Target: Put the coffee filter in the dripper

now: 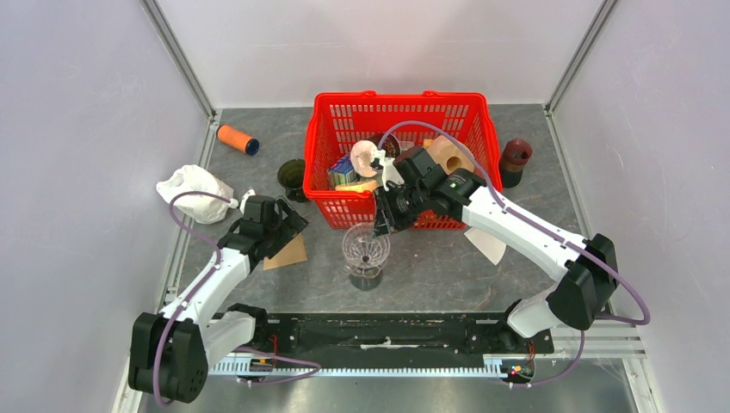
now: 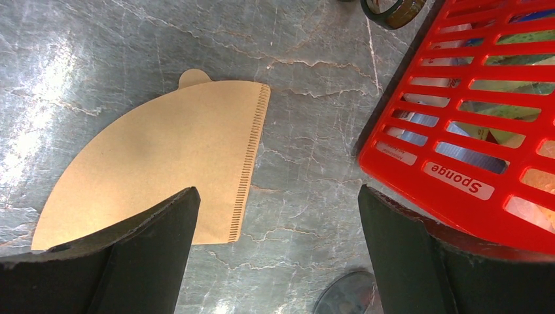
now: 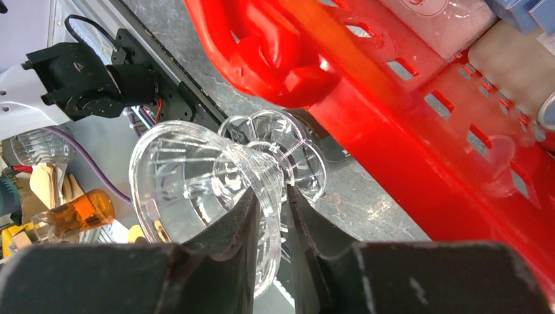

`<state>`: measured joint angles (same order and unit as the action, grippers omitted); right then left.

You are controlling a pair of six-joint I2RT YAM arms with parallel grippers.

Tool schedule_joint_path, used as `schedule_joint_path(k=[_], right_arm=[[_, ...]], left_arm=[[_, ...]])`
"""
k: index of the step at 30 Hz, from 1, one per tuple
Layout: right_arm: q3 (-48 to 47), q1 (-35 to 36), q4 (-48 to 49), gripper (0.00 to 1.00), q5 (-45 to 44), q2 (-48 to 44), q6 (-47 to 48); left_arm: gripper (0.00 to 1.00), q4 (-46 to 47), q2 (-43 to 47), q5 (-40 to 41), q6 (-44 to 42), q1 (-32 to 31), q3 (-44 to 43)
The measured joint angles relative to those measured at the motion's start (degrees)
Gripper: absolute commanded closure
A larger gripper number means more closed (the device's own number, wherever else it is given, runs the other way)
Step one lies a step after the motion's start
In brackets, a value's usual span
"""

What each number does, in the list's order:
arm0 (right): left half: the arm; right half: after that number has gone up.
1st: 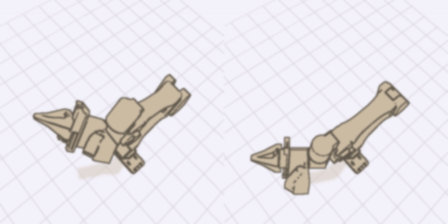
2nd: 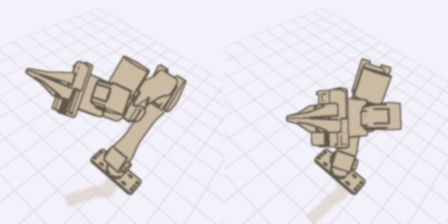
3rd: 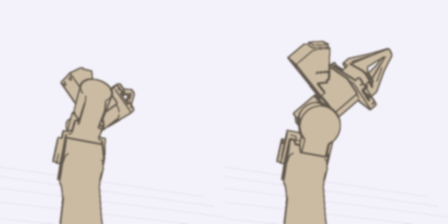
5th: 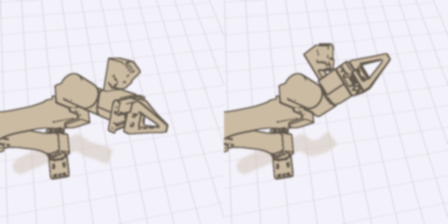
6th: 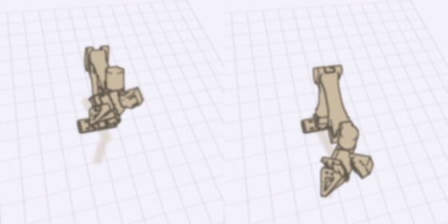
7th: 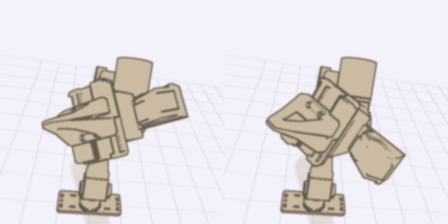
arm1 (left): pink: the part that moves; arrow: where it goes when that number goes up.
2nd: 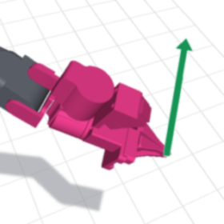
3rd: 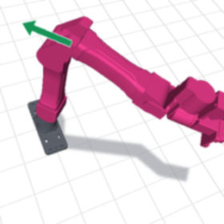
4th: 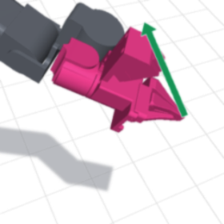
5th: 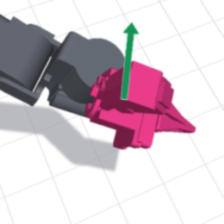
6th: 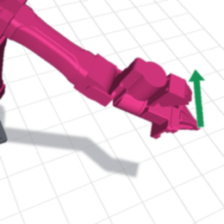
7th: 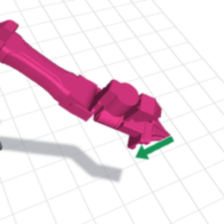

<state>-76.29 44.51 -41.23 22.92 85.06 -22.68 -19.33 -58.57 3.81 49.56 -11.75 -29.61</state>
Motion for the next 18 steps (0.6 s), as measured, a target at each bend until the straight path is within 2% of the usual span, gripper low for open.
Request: schedule_joint_path(k=[3, 12, 14, 18], right_arm=[[0.0, 0.0, 0.02, 0.64, -0.35, 0.02, 0.02], [0.0, 0.0, 0.07, 0.53, -0.07, 0.04, -0.46], [0.0, 0.0, 0.07, 0.46, 0.55, 0.04, -0.72], [-0.02, 0.11, 0.48, 0.19, 1.73, -0.24, -1.01]], left_arm=[[0.02, 0.02, 0.13, 0.0, 0.0, 0.0, 0.0], [0.02, 0.02, 0.13, -0.17, 0.0, 0.0, 0.0], [0.02, 0.02, 0.13, -0.44, 0.0, 0.0, 0.0], [0.02, 0.02, 0.13, -0.94, 0.0, 0.0, 0.0]])
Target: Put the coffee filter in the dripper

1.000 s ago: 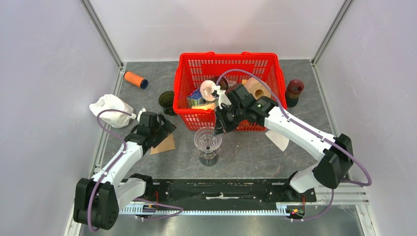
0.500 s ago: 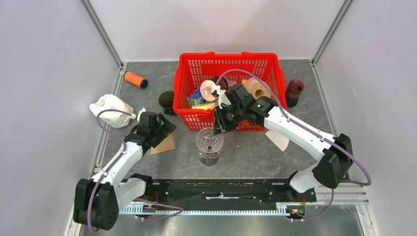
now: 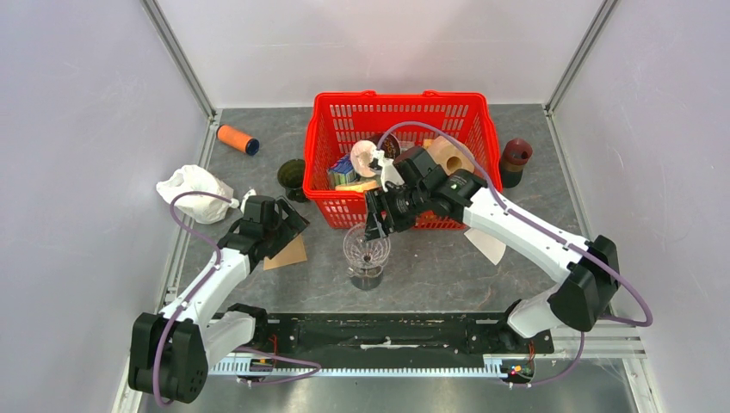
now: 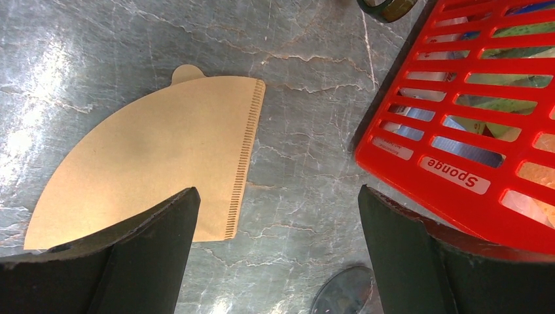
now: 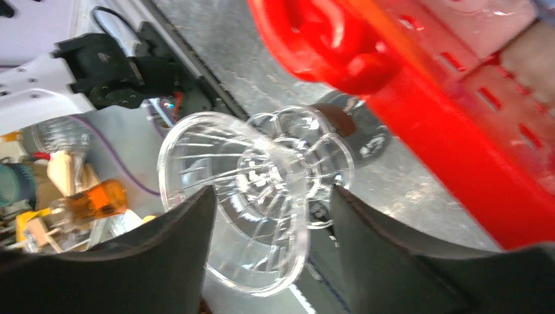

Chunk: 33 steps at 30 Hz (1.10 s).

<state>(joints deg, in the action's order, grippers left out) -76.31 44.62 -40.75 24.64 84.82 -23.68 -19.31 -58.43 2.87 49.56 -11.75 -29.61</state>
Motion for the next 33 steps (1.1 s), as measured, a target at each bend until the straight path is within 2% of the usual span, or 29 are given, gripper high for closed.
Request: schedule_joint_path(k=[1, 4, 10, 17, 25, 33], right_arm=[[0.0, 0.31, 0.04, 0.12, 0.22, -0.28, 0.09], [-0.02, 0.61, 0.2, 0.03, 0.7, -1.64, 0.07], [-0.02, 0.07, -0.35, 0.03, -1.66, -5.64, 0.22], [-0.02, 0.04, -1.81, 0.03, -7.02, -14.8, 0.76], [-0.02, -1.07, -7.26, 0.03, -23.02, -25.29, -0.61], [0.0, -4.28, -15.21, 0.03, -42.21, -30.67, -4.5]], left_arm=[[0.02, -0.02, 0.0, -0.02, 0.0, 0.0, 0.0], [0.02, 0.0, 0.11, -0.02, 0.0, -0.02, 0.0], [0.02, 0.0, 0.55, -0.02, 0.0, 0.0, 0.0], [0.02, 0.02, 1.46, 0.0, 0.0, 0.0, 0.0], [0.02, 0.0, 1.66, 0.0, 0.0, 0.0, 0.0], [0.02, 0.02, 1.64, 0.04, -0.02, 0.0, 0.0]])
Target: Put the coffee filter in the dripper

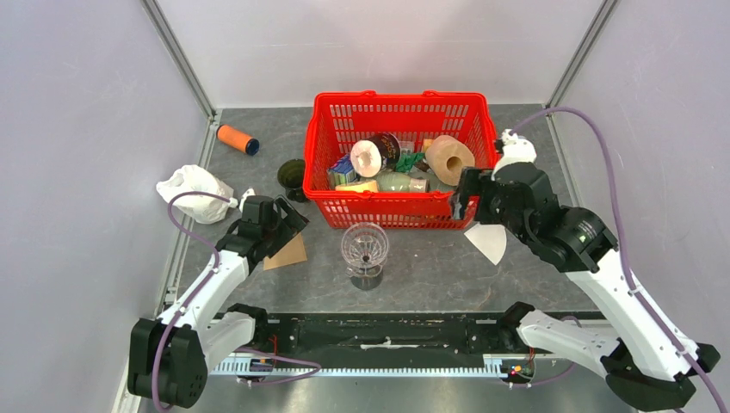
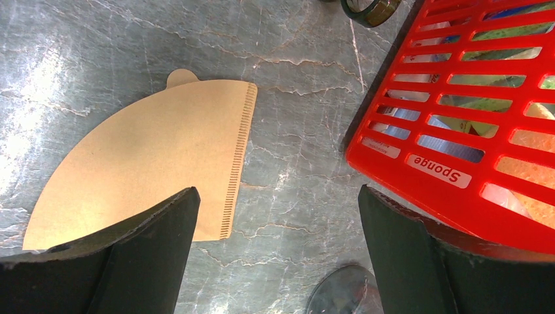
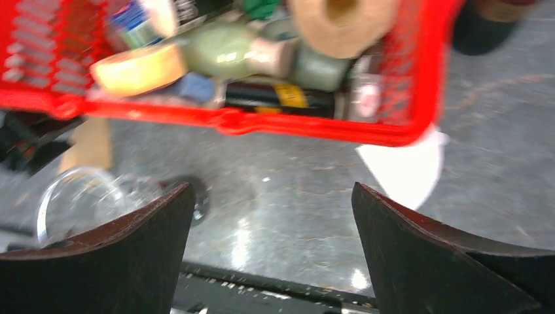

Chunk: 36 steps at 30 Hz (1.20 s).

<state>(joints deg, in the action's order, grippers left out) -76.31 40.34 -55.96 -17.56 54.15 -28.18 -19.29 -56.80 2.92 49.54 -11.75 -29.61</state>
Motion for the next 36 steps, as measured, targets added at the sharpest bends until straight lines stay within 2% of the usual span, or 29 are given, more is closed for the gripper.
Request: schedule_joint_path(k=[5, 9, 19, 26, 36], right_arm=[[1.42, -7.32, -3.45, 0.03, -8.13, -0.74, -1.86], [4.04, -15.19, -5.16, 0.03, -8.81, -0.81, -3.32], [16.68, -42.69, -2.71, 0.03, 4.11, 3.02, -2.99], [24.98, -48.0, 2.95, 0.06, 9.88, 7.13, -4.83], [30.8, -49.27, 13.51, 0.17, 11.56, 19.78, -5.99]], left_arm=[[0.02, -0.02, -0.07, -0.02, 0.0, 0.0, 0.0], [0.02, 0.0, -0.07, 0.0, -0.02, 0.0, 0.0], [0.02, -0.37, 1.88, 0.15, -0.66, 0.0, 0.0], [0.02, -0.35, 5.84, 1.29, -0.63, 0.0, 0.0], [0.02, -0.42, 6.27, 1.44, -0.66, 0.0, 0.44]])
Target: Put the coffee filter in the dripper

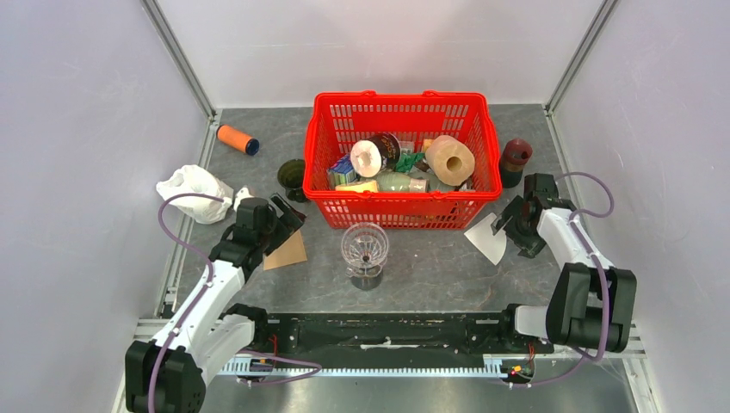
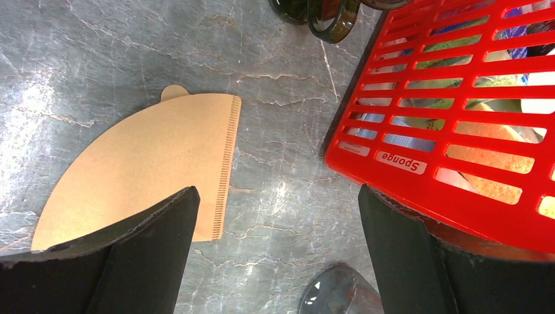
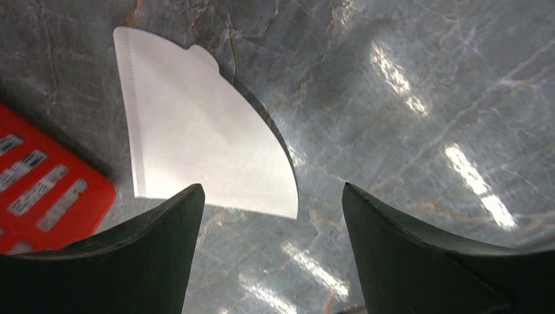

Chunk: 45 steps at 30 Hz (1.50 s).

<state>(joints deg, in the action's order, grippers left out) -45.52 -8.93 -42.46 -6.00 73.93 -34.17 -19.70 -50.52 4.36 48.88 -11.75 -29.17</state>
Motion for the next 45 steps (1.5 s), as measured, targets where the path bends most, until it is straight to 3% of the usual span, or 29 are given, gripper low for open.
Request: schedule_joint_path(k=[6, 16, 29, 45], right_arm=[[3.82, -0.33, 7.78, 0.28, 0.0, 4.48, -1.25], [4.42, -0.35, 13.35, 0.36, 1.14, 6.78, -2.89], [3.89, 2.36, 13.79, 0.47, -1.81, 8.17, -4.0], [2.19, 4.13, 14.93, 1.0, -3.37, 10.47, -5.33]], left_arm=[[0.02, 0.02, 0.0, -0.02, 0.0, 0.0, 0.02], [0.02, 0.04, 0.0, -0.07, 0.0, 0.0, 0.24], [0.02, 0.0, -0.04, -0.11, 0.02, 0.0, 0.31], [0.02, -1.25, 0.33, 0.83, 0.02, 0.0, 0.31]])
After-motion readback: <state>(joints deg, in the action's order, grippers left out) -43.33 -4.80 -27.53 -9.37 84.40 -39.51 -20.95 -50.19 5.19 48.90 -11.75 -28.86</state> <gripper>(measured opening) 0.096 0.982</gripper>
